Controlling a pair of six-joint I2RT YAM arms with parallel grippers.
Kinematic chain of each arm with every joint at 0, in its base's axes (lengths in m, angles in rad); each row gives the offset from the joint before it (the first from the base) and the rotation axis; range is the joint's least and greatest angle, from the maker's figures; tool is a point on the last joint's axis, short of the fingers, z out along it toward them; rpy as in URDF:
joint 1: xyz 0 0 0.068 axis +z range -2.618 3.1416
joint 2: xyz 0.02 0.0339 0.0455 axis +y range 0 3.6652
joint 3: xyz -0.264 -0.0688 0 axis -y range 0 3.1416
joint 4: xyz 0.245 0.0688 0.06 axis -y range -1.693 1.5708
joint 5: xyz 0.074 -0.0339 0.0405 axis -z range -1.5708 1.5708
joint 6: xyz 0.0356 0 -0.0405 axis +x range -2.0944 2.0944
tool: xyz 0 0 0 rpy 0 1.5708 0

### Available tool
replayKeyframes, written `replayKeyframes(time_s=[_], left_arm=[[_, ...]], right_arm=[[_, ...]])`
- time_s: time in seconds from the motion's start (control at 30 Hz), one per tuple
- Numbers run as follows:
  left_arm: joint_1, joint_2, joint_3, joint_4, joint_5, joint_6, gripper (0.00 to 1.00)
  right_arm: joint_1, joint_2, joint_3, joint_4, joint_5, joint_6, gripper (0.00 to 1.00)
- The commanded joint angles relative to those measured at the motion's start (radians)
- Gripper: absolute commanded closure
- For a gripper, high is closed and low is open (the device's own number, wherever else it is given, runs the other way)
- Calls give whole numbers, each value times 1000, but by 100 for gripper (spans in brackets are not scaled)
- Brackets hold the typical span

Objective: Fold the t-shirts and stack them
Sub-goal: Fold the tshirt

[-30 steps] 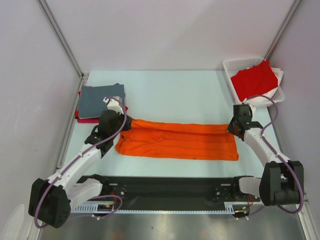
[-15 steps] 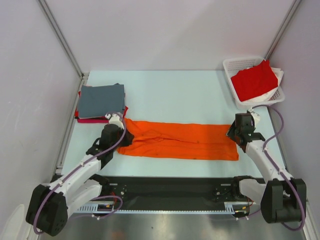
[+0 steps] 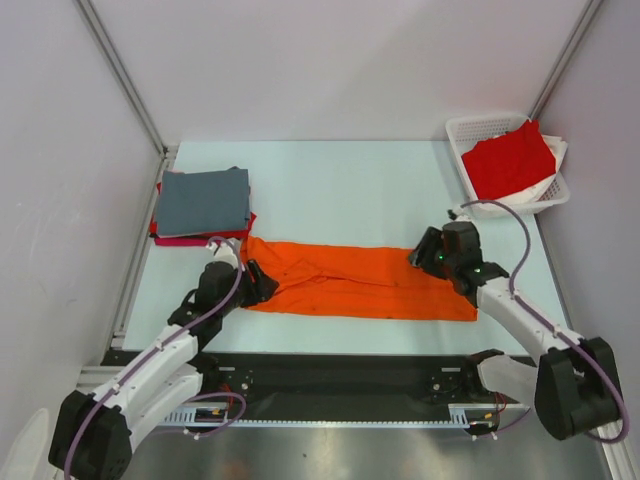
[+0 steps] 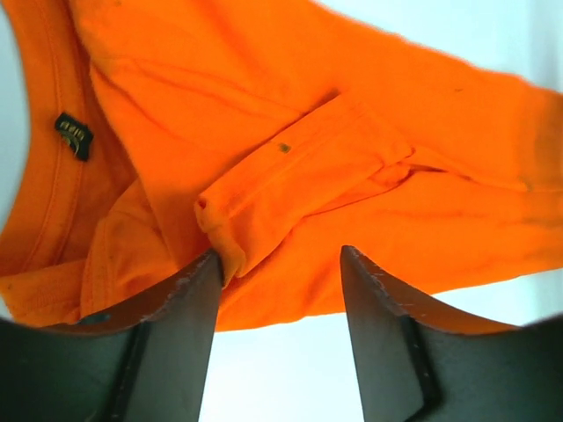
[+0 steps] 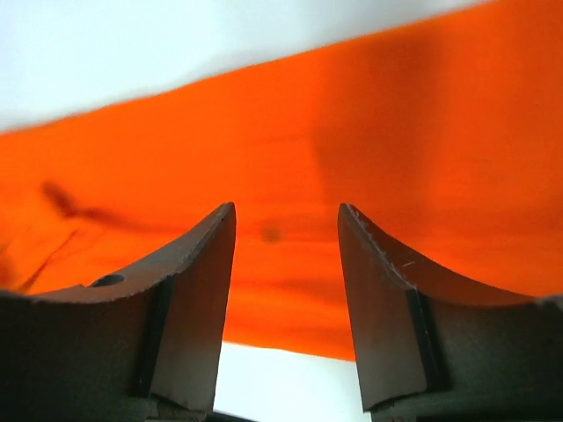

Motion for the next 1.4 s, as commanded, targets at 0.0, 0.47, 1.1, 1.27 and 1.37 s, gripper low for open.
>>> replayKeyframes(time_s=[0.0, 0.47, 1.1, 1.27, 1.37], left_arm=[[1, 53, 70, -36, -25, -38, 38], [48, 289, 348, -114, -184, -71, 34], [94, 696, 417, -102, -160, -218, 37], [99, 702, 419, -183, -187, -242, 38], [99, 687, 394, -174, -195, -242, 38]], right_arm=[[124, 77, 72, 263, -233, 63, 45], [433, 711, 581, 331, -342, 21, 51], [494, 949, 715, 265, -414, -20, 62], [497, 929, 672, 275, -434, -25, 80], [499, 906, 640, 314, -486, -26, 97]])
